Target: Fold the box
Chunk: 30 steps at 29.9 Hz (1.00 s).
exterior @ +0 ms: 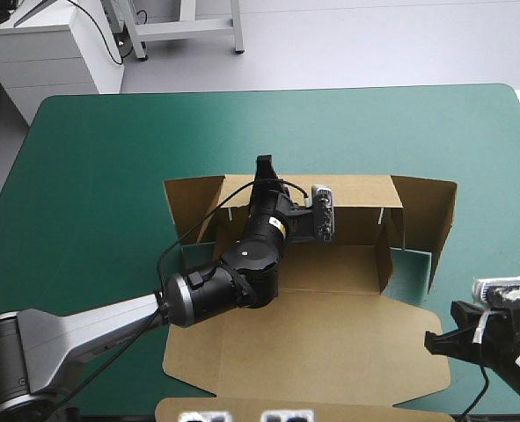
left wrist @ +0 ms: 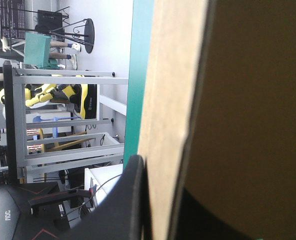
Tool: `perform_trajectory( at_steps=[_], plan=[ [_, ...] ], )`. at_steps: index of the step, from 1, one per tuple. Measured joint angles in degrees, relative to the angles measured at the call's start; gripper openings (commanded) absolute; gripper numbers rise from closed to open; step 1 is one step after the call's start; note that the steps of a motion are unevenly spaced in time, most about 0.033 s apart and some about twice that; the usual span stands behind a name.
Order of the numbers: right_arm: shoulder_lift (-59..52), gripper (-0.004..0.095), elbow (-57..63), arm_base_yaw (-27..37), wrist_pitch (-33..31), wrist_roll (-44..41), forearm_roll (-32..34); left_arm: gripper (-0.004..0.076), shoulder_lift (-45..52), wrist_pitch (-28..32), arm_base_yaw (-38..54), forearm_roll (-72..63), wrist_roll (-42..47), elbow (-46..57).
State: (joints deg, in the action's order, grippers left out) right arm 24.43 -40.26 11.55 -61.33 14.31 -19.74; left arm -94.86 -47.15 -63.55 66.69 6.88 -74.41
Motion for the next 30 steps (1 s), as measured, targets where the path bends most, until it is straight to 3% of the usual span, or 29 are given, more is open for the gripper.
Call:
perform_trajectory(
  at_steps=[18, 30],
  plan=[
    [27.53, -0.002, -24.76, -0.04, 1.96, 6.93, -7.52, -0.0008, 0.45, -1.46, -1.17, 1.05, 1.73, 0.96],
    [47.42, -0.0018, -37.63, -0.04, 2.51, 8.75, -8.58, -0.0008, 0.45, -1.4, -1.17, 1.17, 1.73, 0.96]
  ],
)
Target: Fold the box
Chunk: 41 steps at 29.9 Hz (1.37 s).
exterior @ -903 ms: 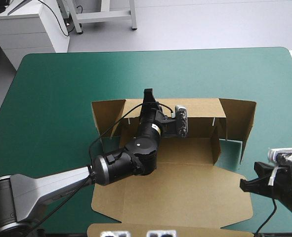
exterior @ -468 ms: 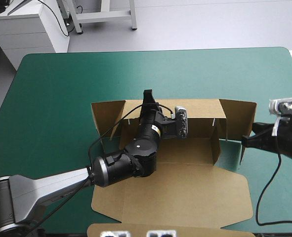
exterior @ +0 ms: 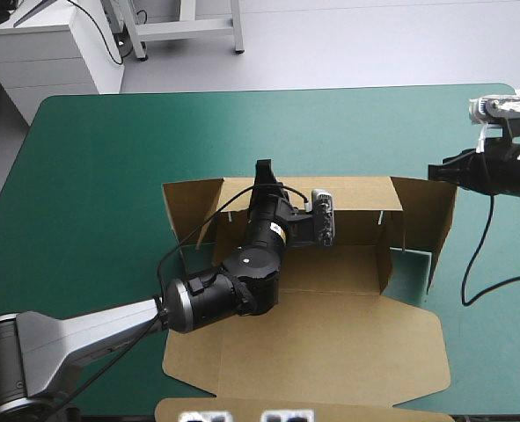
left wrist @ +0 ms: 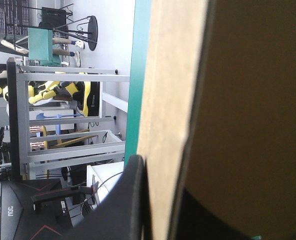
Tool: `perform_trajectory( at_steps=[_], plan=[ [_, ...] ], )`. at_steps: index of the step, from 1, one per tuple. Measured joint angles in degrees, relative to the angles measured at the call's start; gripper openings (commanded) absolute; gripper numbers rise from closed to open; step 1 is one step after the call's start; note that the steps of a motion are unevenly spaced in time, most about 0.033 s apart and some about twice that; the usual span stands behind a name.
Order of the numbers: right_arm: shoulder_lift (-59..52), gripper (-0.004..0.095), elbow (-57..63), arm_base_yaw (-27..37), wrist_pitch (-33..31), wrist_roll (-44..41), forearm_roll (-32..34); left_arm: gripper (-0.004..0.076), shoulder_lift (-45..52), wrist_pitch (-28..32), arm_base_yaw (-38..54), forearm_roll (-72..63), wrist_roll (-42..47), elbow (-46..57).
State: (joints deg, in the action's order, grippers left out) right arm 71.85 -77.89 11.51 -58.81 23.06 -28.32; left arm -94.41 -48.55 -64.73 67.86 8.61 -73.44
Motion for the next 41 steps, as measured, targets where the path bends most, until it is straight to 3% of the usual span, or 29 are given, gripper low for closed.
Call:
perform_trajectory(
  at_steps=[13, 18, 29, 35, 41],
  plan=[
    [14.44, -0.0018, -5.1, -0.06, -0.17, 2.54, -3.22, -0.0008, 0.0, 0.1, 0.0, 0.02, 0.0, 0.0],
    [16.47, -0.0018, -5.16, -0.06, -3.31, 4.81, -3.16, -0.0008, 0.0, 0.1, 0.0, 0.02, 0.07, 0.05],
    [16.58, -0.0016, -5.15, -0.08, -11.34, 7.35, 1.73, -0.0008, 0.0, -0.07, 0.0, 0.07, 1.01, 0.05],
    [13.86, -0.0016, -3.44, -0.08, -11.56, 9.29, -0.76, -0.0008, 0.0, -0.07, 0.0, 0.07, 1.05, 0.05],
    [7.05, -0.0016, 7.98, -0.19, -7.58, 13.3, -2.77, -0.0008, 0.0, -0.07, 0.0, 0.07, 1.05, 0.05]
  ],
)
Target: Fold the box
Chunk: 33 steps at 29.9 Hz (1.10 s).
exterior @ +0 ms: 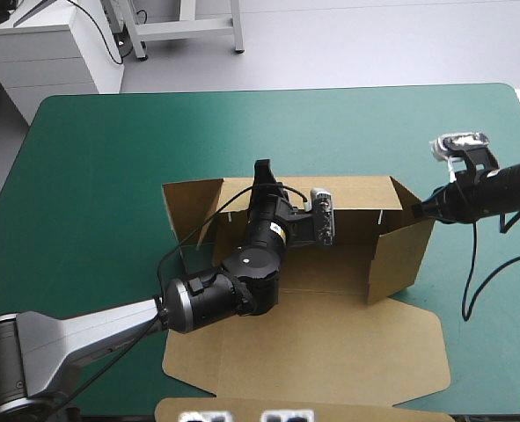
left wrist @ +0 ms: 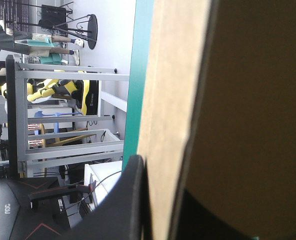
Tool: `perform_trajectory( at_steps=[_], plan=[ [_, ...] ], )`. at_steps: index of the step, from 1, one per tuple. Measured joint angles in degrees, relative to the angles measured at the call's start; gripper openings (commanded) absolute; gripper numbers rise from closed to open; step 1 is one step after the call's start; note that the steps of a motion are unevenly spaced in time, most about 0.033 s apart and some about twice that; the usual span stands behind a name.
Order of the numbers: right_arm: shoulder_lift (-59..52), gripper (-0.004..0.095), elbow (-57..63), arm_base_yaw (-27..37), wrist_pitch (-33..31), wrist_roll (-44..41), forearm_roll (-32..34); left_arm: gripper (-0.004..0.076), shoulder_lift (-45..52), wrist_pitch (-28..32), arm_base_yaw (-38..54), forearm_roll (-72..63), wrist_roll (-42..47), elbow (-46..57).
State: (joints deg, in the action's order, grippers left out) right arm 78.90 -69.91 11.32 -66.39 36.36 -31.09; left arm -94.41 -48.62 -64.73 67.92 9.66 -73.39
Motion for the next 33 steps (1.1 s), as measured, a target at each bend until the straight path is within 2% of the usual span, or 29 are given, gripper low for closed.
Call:
perform_trajectory(
  at_steps=[3, 6, 15, 18, 30, 33],
  plan=[
    [-2.2, -0.0016, 6.32, 0.0, 3.14, 3.64, -3.17, -0.0008, 0.0, 0.0, 0.0, 0.0, 0.0, 0.0],
    [-4.02, -0.0016, 12.06, 0.0, 5.75, 9.76, -9.65, -0.0008, 0.0, -0.05, 0.0, 0.0, 0.0, 0.0],
    [-6.43, -0.0008, 24.03, 0.21, 9.84, 26.11, -27.06, -0.0008, 0.05, -0.05, 0.0, -0.05, 0.0, 0.0],
    [-6.53, -0.0008, 27.17, 0.26, 10.92, 29.97, -30.88, -0.0008, 0.05, -0.1, 0.0, -0.05, 0.0, 0.0],
    [-6.53, -0.0008, 31.57, 0.26, 12.04, 38.0, -35.29, -0.0008, 0.11, 0.53, 0.06, -0.05, 0.02, 0.06],
    [-6.53, -0.0008, 31.91, -1.36, 13.28, 39.26, -36.75, -0.0008, 0.11, 0.41, 0.06, -0.05, 0.02, 0.06]
  ],
)
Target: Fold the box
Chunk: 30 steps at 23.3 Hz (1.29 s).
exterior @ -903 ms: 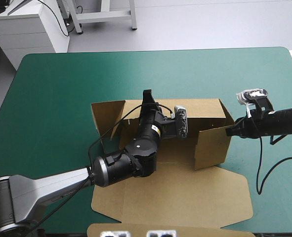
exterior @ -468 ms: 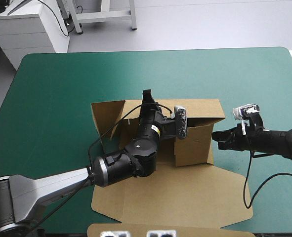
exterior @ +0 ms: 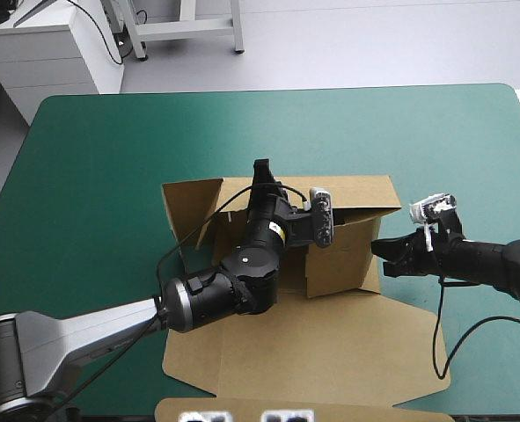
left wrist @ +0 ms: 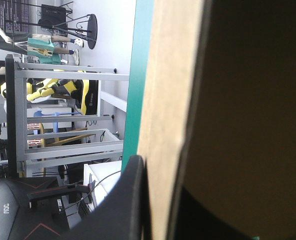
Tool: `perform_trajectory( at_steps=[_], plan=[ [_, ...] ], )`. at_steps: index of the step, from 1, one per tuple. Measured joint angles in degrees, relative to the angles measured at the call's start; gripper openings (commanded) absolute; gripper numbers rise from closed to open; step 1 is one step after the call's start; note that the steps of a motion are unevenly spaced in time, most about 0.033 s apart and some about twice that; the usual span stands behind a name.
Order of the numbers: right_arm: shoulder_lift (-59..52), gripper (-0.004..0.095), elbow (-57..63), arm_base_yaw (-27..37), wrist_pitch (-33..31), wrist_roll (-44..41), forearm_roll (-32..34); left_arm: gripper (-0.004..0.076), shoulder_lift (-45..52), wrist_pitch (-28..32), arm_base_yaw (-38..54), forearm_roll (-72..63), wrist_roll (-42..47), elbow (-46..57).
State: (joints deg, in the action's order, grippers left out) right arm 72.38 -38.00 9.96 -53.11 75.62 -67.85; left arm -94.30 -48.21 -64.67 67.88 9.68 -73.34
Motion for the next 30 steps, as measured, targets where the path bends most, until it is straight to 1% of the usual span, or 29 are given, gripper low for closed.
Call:
perform_trajectory(
  at_steps=[2, 6, 7, 9, 10, 11, 13, 16, 18, 21, 24, 27, 30],
  plan=[
    [0.0, -0.0008, 0.01, -2.58, 1.36, 0.42, -0.56, -0.0008, 0.0, 0.0, 0.0, 0.0, 0.05, 0.0],
    [-0.23, 0.0002, 0.08, -8.04, 1.7, -0.61, -1.67, -0.0008, 0.0, 0.0, 0.0, 0.0, 0.05, 0.12],
    [-0.5, 0.0002, 0.08, -8.25, 1.89, -1.33, -1.58, -0.0008, 0.0, 0.0, 0.0, 0.0, 0.05, 0.11],
    [-2.31, 0.0002, 0.08, -8.74, 2.12, -4.29, 0.47, -0.0008, 0.0, 0.0, 0.0, 0.0, 0.05, 0.11],
    [-4.76, 0.0002, 0.08, -9.02, 1.86, -7.65, 3.89, -0.0008, 0.0, 0.05, 0.0, 0.0, 0.05, 0.11],
    [-5.99, 0.0002, 0.08, -9.16, 1.56, -8.94, 5.27, -0.0008, 0.0, 0.11, 0.0, 0.0, 0.05, 0.11],
    [-12.49, 0.0001, 0.12, -9.17, -0.94, -14.44, 10.02, -0.0008, 0.0, 0.15, 0.0, 0.0, 0.05, 0.11],
    [-19.85, 0.0001, 0.12, -9.22, -5.26, -19.3, 12.18, -0.0008, 0.0, 0.17, 0.0, 0.03, 0.1, 0.11],
    [-23.0, 0.0001, 0.12, -9.22, -6.69, -21.44, 12.79, -0.0008, 0.0, 0.17, 0.0, 0.03, 0.16, 0.11],
    [-23.19, 0.0001, 0.12, -9.28, -6.88, -22.03, 13.18, -0.0008, 0.0, 0.37, 0.0, 0.03, 0.2, 0.11],
    [-21.52, 0.0, 0.12, -9.28, -6.63, -20.7, 12.92, -0.0008, 0.0, 0.47, 0.0, 0.06, 0.2, 0.11],
    [-19.4, 0.0, 0.12, -9.28, -5.93, -17.98, 11.15, -0.0008, 0.0, 0.81, 0.0, 0.12, 0.2, 0.11],
    [-17.04, 0.0, 0.12, -9.28, -5.4, -14.5, 7.9, -0.0008, 0.0, 0.87, 0.0, 0.14, 0.28, 0.11]
  ],
)
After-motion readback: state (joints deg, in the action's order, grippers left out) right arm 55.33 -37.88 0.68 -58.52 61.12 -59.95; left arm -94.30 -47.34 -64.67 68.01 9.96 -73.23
